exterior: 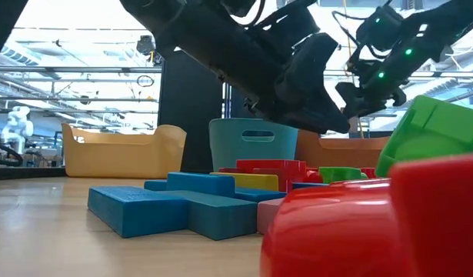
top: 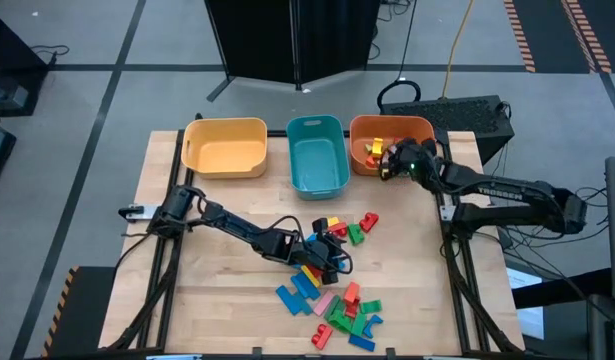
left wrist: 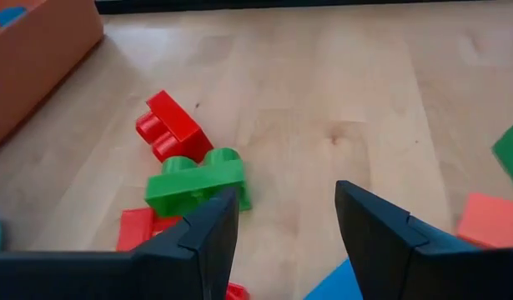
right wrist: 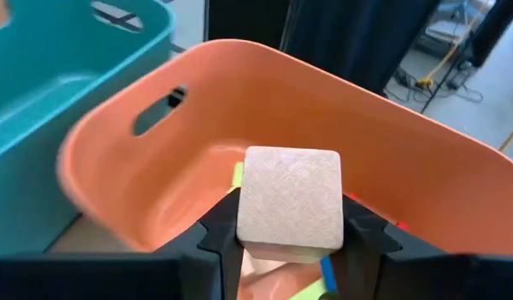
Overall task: Sort blocks by size
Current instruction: Put the light brown arch block into the orange bin, then put the orange arch block into the orange bin
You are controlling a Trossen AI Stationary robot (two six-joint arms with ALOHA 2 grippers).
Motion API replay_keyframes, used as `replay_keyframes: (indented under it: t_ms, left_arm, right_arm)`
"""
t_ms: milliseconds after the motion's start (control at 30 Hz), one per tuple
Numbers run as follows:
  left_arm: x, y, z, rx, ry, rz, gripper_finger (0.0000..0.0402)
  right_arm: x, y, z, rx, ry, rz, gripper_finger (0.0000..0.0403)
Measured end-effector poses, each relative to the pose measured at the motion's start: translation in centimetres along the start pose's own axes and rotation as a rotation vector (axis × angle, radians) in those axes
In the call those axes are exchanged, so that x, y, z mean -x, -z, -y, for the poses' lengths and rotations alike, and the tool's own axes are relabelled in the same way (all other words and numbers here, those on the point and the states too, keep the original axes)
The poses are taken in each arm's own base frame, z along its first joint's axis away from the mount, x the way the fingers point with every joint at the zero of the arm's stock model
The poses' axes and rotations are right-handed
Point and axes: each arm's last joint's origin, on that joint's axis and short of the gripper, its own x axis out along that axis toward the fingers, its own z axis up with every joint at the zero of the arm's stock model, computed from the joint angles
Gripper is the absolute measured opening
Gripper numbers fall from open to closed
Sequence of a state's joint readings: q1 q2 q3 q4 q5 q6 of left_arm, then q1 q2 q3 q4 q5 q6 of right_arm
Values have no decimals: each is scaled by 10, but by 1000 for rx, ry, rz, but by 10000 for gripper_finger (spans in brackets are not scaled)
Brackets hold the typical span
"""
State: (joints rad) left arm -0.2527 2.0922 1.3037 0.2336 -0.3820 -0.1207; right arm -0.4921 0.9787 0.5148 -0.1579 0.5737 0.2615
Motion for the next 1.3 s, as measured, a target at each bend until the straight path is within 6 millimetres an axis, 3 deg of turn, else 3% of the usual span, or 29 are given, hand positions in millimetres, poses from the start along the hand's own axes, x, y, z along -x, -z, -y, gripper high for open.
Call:
replay_keyframes:
  t_ms: [300, 700, 1067, 1300]
  left_arm:
    - [-2, -2, -4, -44, -5, 18, 192]
    - [-4, -3, -10, -112, -8, 19, 192]
    - [-6, -5, -17, -176, -23, 24, 192]
    - [-11, -12, -31, -171, -52, 80, 192]
  right_arm:
    - [-41, 1, 11, -92, -54, -74, 129]
    - [-68, 18, 15, -65, -38, -201, 134]
    - [-62, 9, 16, -108, -47, -132, 210]
    - [-39, -6, 18, -137, -87, -29, 234]
